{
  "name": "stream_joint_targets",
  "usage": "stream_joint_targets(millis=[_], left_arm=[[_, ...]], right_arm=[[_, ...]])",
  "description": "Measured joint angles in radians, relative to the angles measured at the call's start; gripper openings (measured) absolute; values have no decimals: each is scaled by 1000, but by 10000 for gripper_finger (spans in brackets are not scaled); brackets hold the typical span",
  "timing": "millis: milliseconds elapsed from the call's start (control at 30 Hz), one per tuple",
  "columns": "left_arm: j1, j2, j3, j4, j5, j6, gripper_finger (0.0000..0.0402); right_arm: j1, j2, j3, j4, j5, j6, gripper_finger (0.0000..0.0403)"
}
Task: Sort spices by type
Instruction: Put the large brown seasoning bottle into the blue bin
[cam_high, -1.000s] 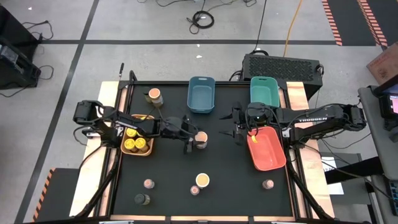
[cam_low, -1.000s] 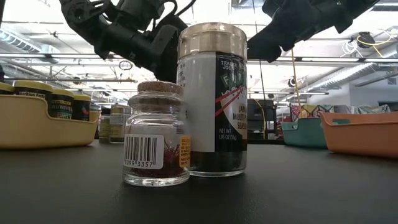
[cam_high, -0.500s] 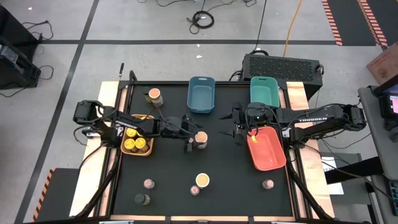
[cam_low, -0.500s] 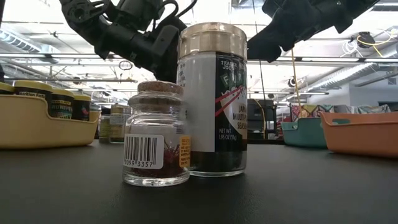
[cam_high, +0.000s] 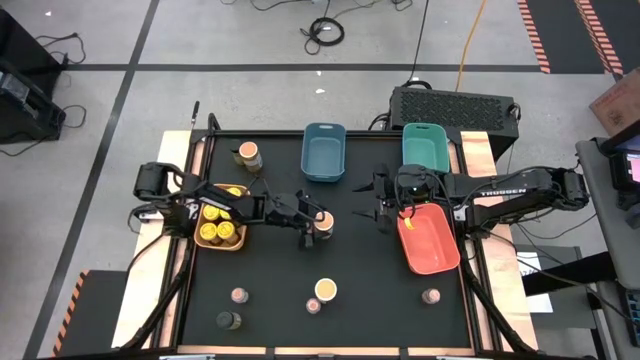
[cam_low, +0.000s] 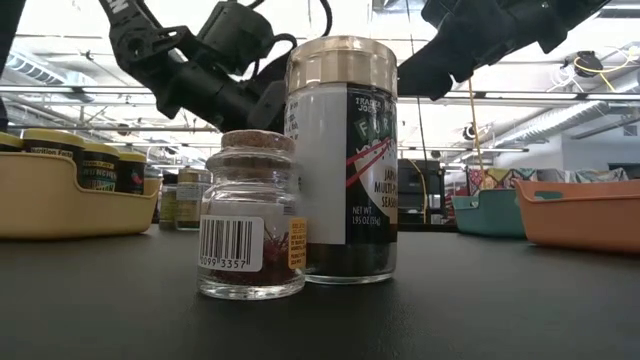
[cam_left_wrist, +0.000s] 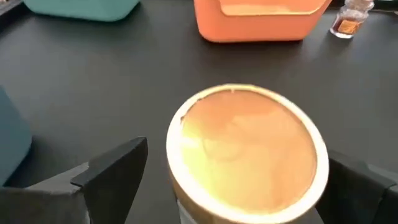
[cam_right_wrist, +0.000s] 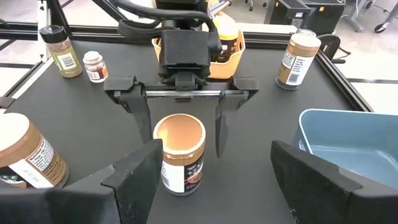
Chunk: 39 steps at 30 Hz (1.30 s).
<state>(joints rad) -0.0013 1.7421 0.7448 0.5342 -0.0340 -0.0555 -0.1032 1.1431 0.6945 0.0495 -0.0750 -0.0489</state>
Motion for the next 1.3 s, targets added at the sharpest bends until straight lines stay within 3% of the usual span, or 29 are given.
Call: stream_joint_targets(millis=[367,667,1033,1167,1300], left_arm=[[0,5,0,19,-1,18,384],[2,-4,0,12,-1,40,276],[60,-185,0,21,-50,65,276],[133,-253,15,14,-133,83,276],[235,-251,96,-88,-151,118,276]], right_arm=[[0,0,0,-2,0,-7,293],[0,0,0,-3,0,-7,293],[0,0,0,-4,0,-7,293],[0,0,0,-4,0,-8,293],[-1,0,0,-3,0,-8,293]])
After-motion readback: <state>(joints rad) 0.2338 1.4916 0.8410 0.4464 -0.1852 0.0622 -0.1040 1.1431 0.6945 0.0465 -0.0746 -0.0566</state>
